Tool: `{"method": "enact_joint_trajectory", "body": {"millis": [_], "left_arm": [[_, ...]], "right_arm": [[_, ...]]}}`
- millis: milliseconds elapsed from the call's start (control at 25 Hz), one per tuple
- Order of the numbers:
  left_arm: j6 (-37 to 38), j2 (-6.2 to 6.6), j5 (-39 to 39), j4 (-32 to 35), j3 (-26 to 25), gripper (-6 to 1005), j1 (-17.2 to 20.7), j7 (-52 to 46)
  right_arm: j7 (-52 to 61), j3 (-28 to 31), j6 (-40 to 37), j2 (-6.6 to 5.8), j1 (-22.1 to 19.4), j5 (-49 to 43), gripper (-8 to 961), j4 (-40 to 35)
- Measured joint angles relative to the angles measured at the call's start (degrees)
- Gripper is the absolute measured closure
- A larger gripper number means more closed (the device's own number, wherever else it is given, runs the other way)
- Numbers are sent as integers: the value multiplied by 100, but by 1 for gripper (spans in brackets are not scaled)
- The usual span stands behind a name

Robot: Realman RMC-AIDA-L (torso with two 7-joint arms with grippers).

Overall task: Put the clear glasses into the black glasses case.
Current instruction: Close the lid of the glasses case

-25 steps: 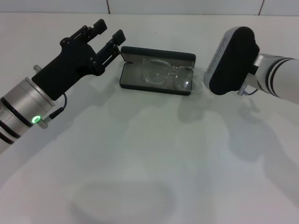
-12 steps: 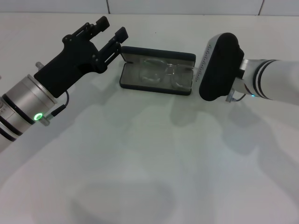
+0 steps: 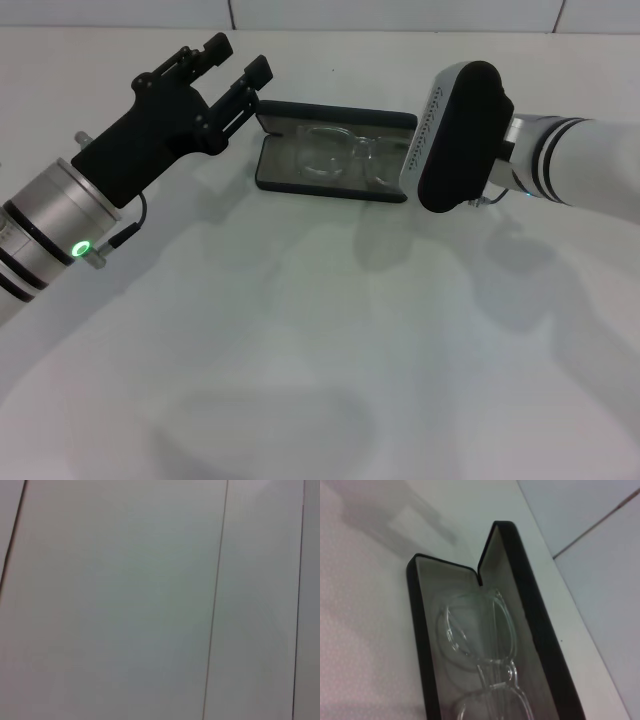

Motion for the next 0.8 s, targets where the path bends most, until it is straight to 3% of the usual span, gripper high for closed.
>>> {"method": "enact_joint_trajectory", "body": {"millis": [520, 800], "left_arm": [[-100, 7, -23, 5, -9, 431, -66, 0], [-208, 1, 4, -29, -9, 431, -237, 0]], "right_arm": [[-55, 277, 593, -20, -108, -283, 886, -253], [-70, 170, 555, 0, 76, -123, 886, 182]]}}
